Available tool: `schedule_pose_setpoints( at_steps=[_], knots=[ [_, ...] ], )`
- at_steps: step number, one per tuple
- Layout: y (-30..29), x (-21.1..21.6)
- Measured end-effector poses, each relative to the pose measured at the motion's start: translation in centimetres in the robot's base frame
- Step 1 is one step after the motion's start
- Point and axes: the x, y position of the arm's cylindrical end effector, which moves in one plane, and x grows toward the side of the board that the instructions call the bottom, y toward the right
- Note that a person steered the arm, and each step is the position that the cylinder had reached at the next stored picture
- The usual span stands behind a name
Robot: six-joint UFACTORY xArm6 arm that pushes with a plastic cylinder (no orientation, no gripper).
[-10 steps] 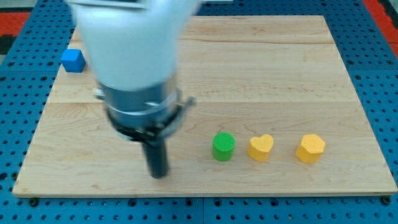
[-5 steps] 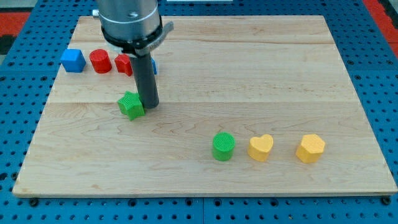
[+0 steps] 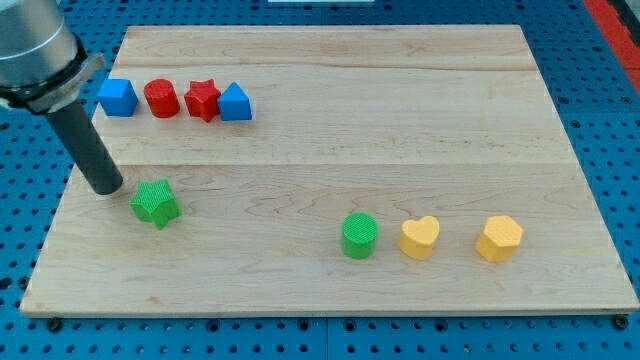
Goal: Move green star left to the green circle
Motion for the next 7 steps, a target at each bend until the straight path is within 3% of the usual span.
schedule_pose_setpoints(
  at_steps=[1,2,4,6,7],
  knots=[
    [7.2,0.7],
    [9.3,3.4],
    [4.5,5.1],
    [11.1,6.0],
    [11.0,8.7]
  ],
)
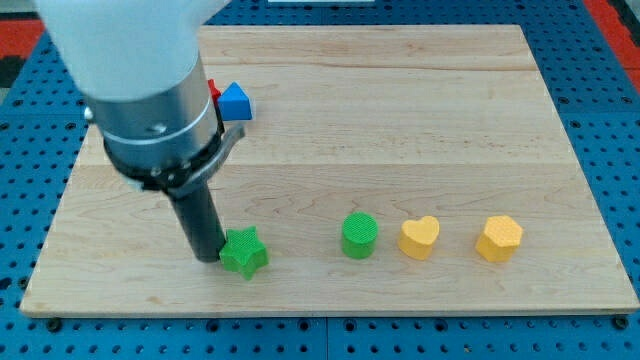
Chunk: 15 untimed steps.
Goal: Move green star left to the green circle
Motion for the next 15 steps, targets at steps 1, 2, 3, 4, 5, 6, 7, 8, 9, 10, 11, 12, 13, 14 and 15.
schedule_pose_setpoints(
  at_steps=[1,2,3,4,5,6,7,8,9,10,11,12,13,14,15],
  knots=[
    [1.1,2.5],
    [3.5,2.2],
    [5.5,2.0],
    [6.1,2.2],
    [0.6,3.5],
    [0.1,1.0],
    [1.3,-1.5],
    [3.4,-1.3],
    [4.7,-1.0],
    [5.1,-1.0],
    [5.4,-1.8],
    [5.7,-1.1],
    [4.4,2.5],
    [5.7,4.3],
    [6.8,3.7]
  ],
)
